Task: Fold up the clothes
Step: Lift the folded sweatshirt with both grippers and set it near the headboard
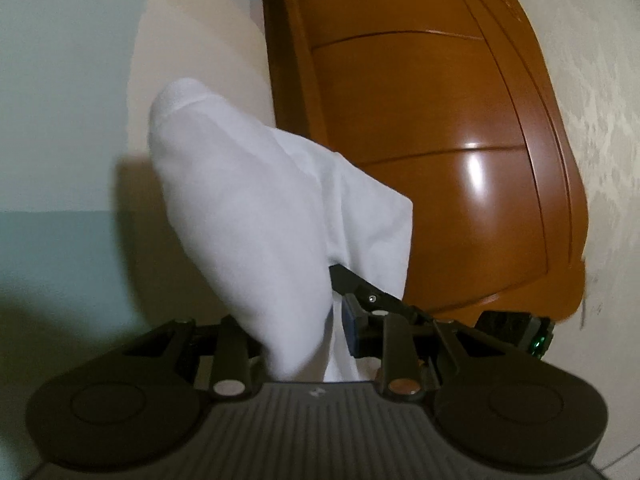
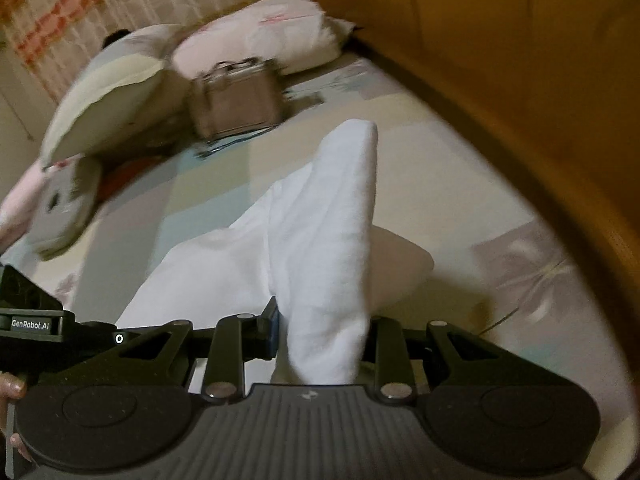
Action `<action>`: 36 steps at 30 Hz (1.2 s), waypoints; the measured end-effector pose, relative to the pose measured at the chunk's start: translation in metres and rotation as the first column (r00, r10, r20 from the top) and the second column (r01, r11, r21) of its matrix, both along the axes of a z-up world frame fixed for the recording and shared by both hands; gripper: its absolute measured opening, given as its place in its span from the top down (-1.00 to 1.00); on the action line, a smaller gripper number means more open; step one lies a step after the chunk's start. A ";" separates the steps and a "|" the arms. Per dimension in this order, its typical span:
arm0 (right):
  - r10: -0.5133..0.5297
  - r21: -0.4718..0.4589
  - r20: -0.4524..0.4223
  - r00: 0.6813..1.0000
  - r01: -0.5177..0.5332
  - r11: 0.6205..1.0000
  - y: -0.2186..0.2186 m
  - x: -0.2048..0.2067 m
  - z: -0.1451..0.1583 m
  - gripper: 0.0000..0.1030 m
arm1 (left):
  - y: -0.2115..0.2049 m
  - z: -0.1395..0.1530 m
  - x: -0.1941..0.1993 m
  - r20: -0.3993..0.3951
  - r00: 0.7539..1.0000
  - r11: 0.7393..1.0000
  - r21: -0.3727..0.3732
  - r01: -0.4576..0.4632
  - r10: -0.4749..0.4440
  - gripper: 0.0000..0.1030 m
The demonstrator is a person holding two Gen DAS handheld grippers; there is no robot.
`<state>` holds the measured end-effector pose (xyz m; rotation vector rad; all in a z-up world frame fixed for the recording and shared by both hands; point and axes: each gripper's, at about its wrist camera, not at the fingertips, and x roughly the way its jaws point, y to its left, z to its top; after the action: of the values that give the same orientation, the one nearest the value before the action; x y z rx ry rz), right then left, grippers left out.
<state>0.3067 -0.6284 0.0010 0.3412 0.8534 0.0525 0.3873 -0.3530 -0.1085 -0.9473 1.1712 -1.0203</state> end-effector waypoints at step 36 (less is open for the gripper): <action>-0.083 -0.026 0.098 0.992 0.086 0.996 0.031 -0.072 -0.072 -0.35 | 0.049 0.014 0.013 0.341 0.938 0.960 0.233 -0.153 0.067 -0.57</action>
<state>0.2345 -0.5975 -0.0710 0.3431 0.7421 -0.0221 0.4006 -0.3043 -0.0944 -0.6009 0.9290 -0.8708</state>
